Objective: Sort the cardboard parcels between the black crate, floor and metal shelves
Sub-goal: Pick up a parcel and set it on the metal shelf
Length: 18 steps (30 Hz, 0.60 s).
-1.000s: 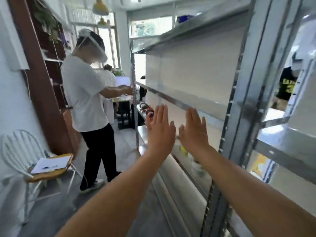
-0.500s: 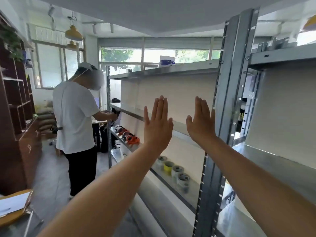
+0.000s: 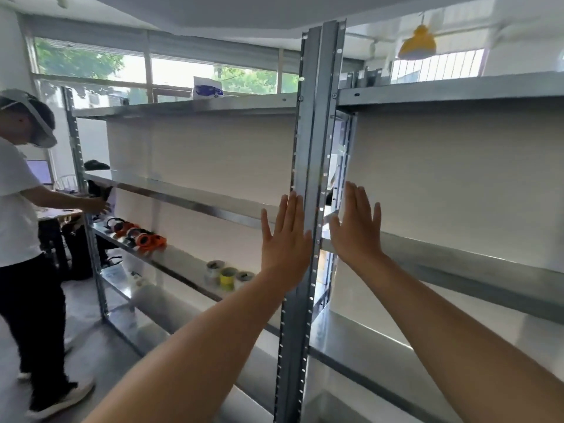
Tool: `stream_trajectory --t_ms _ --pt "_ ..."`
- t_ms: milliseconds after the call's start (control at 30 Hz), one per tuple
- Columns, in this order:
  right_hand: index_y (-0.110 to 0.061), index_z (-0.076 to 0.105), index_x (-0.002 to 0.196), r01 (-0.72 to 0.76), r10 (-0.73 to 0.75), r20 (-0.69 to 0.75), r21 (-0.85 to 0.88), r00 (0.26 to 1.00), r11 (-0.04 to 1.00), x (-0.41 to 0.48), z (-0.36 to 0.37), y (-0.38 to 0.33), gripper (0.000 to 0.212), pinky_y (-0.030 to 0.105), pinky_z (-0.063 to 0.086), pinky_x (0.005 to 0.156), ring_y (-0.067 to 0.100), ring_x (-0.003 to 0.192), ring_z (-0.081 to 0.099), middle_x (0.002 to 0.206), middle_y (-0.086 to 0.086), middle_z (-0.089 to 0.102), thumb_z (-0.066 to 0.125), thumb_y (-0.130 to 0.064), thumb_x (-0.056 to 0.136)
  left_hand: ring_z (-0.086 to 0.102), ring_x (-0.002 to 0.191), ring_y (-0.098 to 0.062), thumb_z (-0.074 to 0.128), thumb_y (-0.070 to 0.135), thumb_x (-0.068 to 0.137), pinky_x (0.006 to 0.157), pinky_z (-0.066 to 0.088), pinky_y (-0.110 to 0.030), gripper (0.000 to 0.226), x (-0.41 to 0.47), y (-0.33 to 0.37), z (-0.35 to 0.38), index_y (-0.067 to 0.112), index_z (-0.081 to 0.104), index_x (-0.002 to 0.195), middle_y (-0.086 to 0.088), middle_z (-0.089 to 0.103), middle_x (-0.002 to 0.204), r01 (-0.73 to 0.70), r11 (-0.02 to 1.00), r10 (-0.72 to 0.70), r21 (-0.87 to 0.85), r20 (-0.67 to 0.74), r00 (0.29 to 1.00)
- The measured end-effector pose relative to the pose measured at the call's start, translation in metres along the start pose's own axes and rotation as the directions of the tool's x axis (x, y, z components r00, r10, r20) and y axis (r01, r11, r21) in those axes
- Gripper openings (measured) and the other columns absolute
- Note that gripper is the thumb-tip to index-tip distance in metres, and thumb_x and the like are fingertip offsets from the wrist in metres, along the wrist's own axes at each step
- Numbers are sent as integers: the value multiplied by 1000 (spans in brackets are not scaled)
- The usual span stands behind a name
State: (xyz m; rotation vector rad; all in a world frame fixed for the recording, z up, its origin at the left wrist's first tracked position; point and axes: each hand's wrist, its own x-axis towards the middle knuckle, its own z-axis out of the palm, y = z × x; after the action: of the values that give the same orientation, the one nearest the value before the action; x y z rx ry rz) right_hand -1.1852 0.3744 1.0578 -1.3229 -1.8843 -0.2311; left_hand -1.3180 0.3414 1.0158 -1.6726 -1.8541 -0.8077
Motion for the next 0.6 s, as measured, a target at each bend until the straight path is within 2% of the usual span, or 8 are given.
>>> stream_trajectory --t_ms 100,267,367,600 --pt "-16 1 157 -17 15 -21 -88 1000 996 -14 -33 31 66 44 -4 123 16 152 -3 165 2 0 37 -31 103 -26 146 -16 16 41 104 119 -11 -52 65 -2 45 -6 15 -17 153 0 -27 159 -78 996 78 -31 -20 997" --pt "-15 0 157 -96 85 -75 -157 994 983 -27 -99 90 66 45 -5 122 15 152 -4 165 2 0 36 -29 103 -22 147 -17 18 43 104 119 -12 -51 66 -1 138 -26 14 -14 154 -1 -21 161 -164 983 160 -83 -61 985" --pt "-16 -1 157 -141 127 -82 -201 988 969 -42 -143 127 66 45 -6 122 15 152 -5 165 2 -1 35 -30 103 -16 149 -18 18 44 103 119 -5 -53 66 -8 196 -37 14 -11 155 -3 -16 163 -209 972 202 -107 -74 977" --pt "-18 -2 157 -266 229 -140 -378 963 887 -100 -245 230 66 46 -7 121 17 152 -6 165 1 -4 34 -36 104 -24 145 -18 16 49 104 117 -14 -51 67 -38 347 -62 16 -12 155 -2 -18 162 -285 943 276 -174 -76 958"
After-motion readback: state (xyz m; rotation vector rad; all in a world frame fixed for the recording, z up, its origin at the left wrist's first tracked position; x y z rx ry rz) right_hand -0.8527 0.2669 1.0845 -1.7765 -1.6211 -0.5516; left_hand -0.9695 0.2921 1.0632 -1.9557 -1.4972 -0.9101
